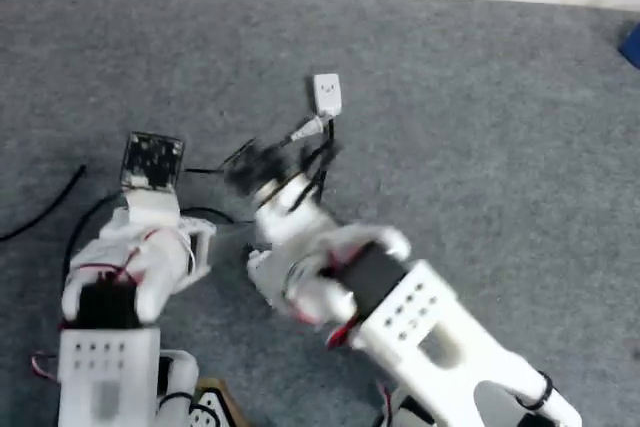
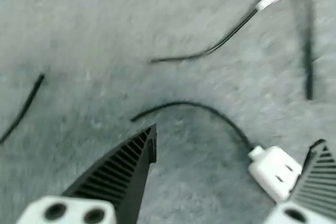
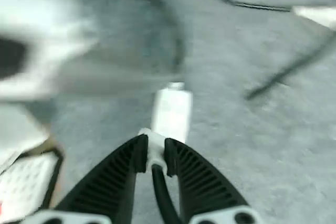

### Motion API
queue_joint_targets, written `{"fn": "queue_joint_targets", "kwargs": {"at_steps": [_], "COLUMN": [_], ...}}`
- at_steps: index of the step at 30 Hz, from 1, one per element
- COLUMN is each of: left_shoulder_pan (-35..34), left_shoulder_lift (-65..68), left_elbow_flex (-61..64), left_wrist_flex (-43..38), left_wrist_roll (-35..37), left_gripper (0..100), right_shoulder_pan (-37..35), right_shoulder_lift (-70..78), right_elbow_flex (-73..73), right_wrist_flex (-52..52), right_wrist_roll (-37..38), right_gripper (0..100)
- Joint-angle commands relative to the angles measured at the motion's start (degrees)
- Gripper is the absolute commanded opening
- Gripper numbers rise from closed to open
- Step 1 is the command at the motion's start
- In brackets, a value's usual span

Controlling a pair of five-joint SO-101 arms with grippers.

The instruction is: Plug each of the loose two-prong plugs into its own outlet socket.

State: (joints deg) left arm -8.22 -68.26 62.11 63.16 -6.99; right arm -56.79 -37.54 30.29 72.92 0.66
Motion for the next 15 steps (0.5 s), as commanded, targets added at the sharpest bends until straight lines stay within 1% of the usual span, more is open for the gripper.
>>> {"fn": "queue_joint_targets", "kwargs": {"at_steps": [1,4,7,12,15], "left_shoulder_pan": [-3.38,-3.82,-4.00,-4.00,-4.00], "left_shoulder_lift": [7.69,13.49,16.31,15.16,14.90], "left_elbow_flex": [-3.30,-6.11,-8.31,-9.54,-9.54], "left_wrist_flex": [-2.99,-3.08,-3.08,-2.73,-2.81], "left_wrist_roll": [0.00,0.09,0.09,0.09,0.09], "left_gripper": [42,42,42,42,42], "right_shoulder_pan": [-3.38,-3.38,-2.95,1.89,2.51], "right_shoulder_lift": [-0.48,-0.48,-0.48,-0.48,-0.48], "right_elbow_flex": [0.57,3.74,7.87,10.24,10.42], "right_wrist_flex": [-1.27,-3.74,-6.90,-10.59,-10.42], "right_wrist_roll": [2.55,3.34,4.66,5.10,8.53], "right_gripper": [0.5,0.5,0.5,0.5,0.5]}}
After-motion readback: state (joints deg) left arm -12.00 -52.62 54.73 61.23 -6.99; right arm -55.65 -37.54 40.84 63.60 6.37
